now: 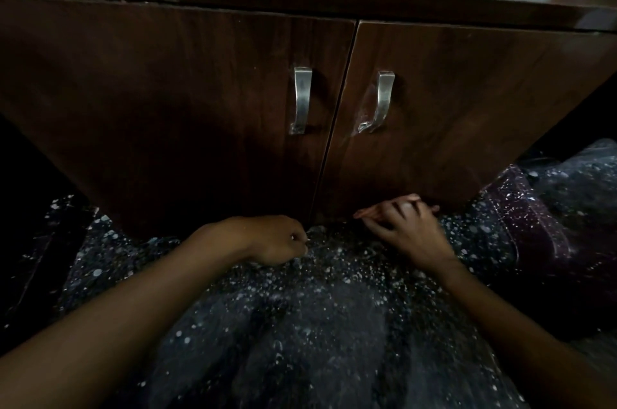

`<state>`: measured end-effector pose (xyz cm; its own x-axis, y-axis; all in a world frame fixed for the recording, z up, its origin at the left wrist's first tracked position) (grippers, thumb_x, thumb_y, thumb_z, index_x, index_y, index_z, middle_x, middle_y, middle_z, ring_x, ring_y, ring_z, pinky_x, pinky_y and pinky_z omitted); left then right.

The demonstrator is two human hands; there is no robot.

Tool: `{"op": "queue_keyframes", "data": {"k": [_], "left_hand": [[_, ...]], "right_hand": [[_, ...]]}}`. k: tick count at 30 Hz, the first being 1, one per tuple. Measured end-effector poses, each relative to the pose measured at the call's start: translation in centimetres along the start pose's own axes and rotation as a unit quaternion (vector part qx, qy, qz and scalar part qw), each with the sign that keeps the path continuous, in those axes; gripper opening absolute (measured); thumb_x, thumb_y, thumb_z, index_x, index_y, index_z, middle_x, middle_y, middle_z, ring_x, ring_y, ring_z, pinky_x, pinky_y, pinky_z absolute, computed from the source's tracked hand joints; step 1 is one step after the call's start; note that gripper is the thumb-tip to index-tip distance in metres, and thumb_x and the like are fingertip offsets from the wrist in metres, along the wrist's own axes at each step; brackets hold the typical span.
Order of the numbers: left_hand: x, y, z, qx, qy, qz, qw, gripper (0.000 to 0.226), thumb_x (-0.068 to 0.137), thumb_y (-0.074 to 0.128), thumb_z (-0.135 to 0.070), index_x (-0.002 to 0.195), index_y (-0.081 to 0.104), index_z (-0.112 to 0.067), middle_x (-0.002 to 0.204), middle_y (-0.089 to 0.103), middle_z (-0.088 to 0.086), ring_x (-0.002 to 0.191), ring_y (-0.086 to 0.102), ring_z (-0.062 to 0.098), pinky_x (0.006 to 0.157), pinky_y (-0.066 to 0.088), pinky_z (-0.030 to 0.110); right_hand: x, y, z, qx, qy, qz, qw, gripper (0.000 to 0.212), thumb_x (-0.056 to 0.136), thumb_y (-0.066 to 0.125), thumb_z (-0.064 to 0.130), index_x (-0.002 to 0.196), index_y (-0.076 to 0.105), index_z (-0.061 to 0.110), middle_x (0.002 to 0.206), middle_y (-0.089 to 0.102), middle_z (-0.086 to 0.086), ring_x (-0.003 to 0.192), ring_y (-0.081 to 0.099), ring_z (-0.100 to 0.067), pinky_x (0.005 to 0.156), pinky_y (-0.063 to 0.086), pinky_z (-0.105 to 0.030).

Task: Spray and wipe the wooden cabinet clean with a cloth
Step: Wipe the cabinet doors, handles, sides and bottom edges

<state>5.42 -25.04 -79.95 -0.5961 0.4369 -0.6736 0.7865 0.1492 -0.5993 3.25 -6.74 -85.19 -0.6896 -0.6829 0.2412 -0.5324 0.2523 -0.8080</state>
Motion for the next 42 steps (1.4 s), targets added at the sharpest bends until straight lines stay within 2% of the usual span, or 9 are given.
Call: {"op": "queue_keyframes", "data": {"k": [5,8,11,21,26,30,34,38,42], "left_hand": [[-0.3,0.0,1.0,-0.002,-0.004,0.013,1.0,0.038,0.097,0.043,-0.031,0.128,0.052,-0.01,0.125,0.051,0.004,0.115,0.049,0.019,0.102,0.038,0.032],[-0.4,-0.1,1.3,0.004,-0.006,0.013,1.0,0.039,0.097,0.042,-0.031,0.13,0.05,-0.011,0.137,0.048,0.004,0.124,0.047,0.022,0.107,0.037,0.035],[-0.2,0.1,1.8,-0.004,-0.01,0.018,1.0,0.024,0.097,0.042,-0.03,0.11,0.052,-0.013,0.115,0.051,0.005,0.105,0.048,0.018,0.093,0.038,0.03],[-0.6,0.3,1.3,-0.013,-0.022,0.033,0.999,0.042,0.098,0.041,-0.032,0.137,0.04,-0.019,0.141,0.043,0.002,0.127,0.042,0.017,0.102,0.033,0.027],[-1.3,0.3,1.6,-0.033,-0.018,0.037,0.999,0.043,0.098,0.041,-0.032,0.139,0.039,-0.019,0.141,0.043,-0.001,0.114,0.046,0.011,0.092,0.035,0.022],[-1.5,0.0,1.8,-0.035,-0.02,0.023,0.999,0.043,0.097,0.041,-0.032,0.138,0.04,-0.02,0.138,0.046,0.003,0.1,0.053,0.011,0.08,0.038,0.018],[-1.9,0.2,1.7,-0.019,-0.016,0.034,0.999,0.045,0.098,0.04,-0.034,0.14,0.037,-0.02,0.142,0.043,-0.001,0.126,0.042,0.015,0.098,0.033,0.022],[-2.6,0.1,2.0,-0.016,-0.02,0.039,0.999,0.045,0.097,0.041,-0.035,0.14,0.038,-0.021,0.14,0.044,-0.001,0.125,0.046,0.015,0.104,0.035,0.027],[-3.7,-0.4,2.9,-0.029,-0.022,0.019,0.999,0.046,0.098,0.04,-0.034,0.141,0.036,-0.02,0.142,0.043,-0.001,0.124,0.046,0.015,0.095,0.035,0.021]], "right_hand": [[0.4,-1.1,-0.6,-0.017,-0.017,-0.014,1.0,0.05,0.078,0.038,0.008,0.12,0.061,0.025,0.114,0.043,-0.018,0.088,0.05,-0.033,0.072,0.05,-0.047],[2.5,-1.8,2.0,-0.005,-0.061,-0.056,0.997,0.047,0.081,0.038,0.011,0.124,0.052,0.021,0.116,0.041,-0.018,0.09,0.047,-0.033,0.071,0.05,-0.047],[5.0,-2.5,5.4,0.008,-0.078,-0.091,0.993,0.04,0.086,0.04,0.015,0.125,0.045,0.017,0.118,0.041,-0.016,0.094,0.042,-0.032,0.076,0.041,-0.045],[3.8,0.7,7.2,-0.014,-0.183,-0.056,0.981,0.038,0.086,0.037,0.018,0.113,0.061,0.008,0.116,0.059,-0.01,0.1,0.046,-0.03,0.081,0.032,-0.041],[0.4,3.1,3.2,-0.018,-0.145,0.025,0.989,0.045,0.077,0.041,0.02,0.115,0.061,0.006,0.117,0.042,-0.015,0.095,0.042,-0.031,0.075,0.029,-0.041],[-3.2,3.6,-2.4,-0.026,-0.069,0.111,0.991,0.041,0.071,0.048,0.018,0.104,0.069,0.007,0.105,0.053,-0.017,0.087,0.041,-0.031,0.069,0.03,-0.042],[-5.4,3.4,-5.7,-0.03,0.046,0.162,0.985,0.041,0.073,0.043,0.008,0.104,0.069,0.01,0.095,0.051,-0.02,0.081,0.042,-0.034,0.069,0.038,-0.051],[-3.0,2.5,-3.2,-0.032,-0.037,0.132,0.99,0.042,0.073,0.035,0.01,0.097,0.069,0.004,0.095,0.053,-0.02,0.08,0.04,-0.032,0.065,0.027,-0.044],[1.3,0.4,1.3,-0.009,-0.12,0.046,0.992,0.043,0.077,0.045,0.014,0.116,0.064,0.01,0.099,0.06,-0.017,0.083,0.041,-0.03,0.069,0.029,-0.042]]}}
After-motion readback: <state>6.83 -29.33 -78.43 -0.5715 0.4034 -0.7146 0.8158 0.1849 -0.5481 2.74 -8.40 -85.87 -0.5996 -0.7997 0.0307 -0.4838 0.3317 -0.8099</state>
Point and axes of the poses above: each hand's wrist, its own x-axis towards the middle knuckle, its own y-axis out of the palm, z = x × y, the point moved 9 cm from there along x, towards the middle knuckle
